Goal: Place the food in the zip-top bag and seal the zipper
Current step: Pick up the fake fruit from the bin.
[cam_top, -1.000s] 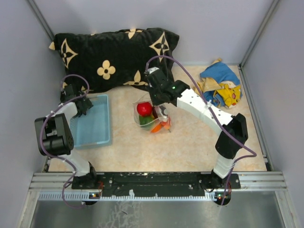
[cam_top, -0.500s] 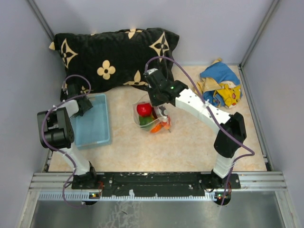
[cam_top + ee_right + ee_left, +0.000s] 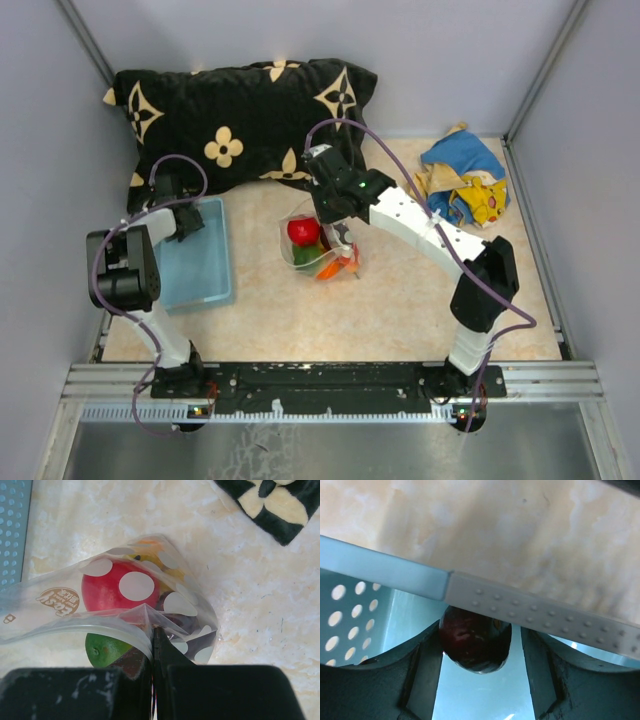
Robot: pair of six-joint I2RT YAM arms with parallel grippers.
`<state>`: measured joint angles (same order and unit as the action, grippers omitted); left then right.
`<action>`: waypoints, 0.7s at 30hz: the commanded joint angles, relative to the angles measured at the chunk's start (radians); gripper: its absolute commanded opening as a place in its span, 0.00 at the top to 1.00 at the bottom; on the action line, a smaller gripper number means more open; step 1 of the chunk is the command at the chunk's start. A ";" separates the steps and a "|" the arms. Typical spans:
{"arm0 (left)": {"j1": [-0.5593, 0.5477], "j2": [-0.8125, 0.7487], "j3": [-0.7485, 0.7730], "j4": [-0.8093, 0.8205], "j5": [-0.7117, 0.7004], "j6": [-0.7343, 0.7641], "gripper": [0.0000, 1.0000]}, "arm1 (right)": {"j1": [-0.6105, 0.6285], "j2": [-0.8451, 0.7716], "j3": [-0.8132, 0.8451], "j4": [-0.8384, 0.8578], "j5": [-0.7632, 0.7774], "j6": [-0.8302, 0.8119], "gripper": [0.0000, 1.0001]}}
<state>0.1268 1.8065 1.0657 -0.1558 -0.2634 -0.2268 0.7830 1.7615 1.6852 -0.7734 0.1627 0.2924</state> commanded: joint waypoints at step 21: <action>0.007 0.018 0.017 0.042 0.078 0.051 0.22 | -0.003 -0.051 -0.015 0.039 -0.018 0.003 1.00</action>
<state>0.1135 1.8072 1.0657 -0.1402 -0.2077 -0.1783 0.7830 1.7611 1.6806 -0.7696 0.1528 0.2928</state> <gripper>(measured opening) 0.786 0.005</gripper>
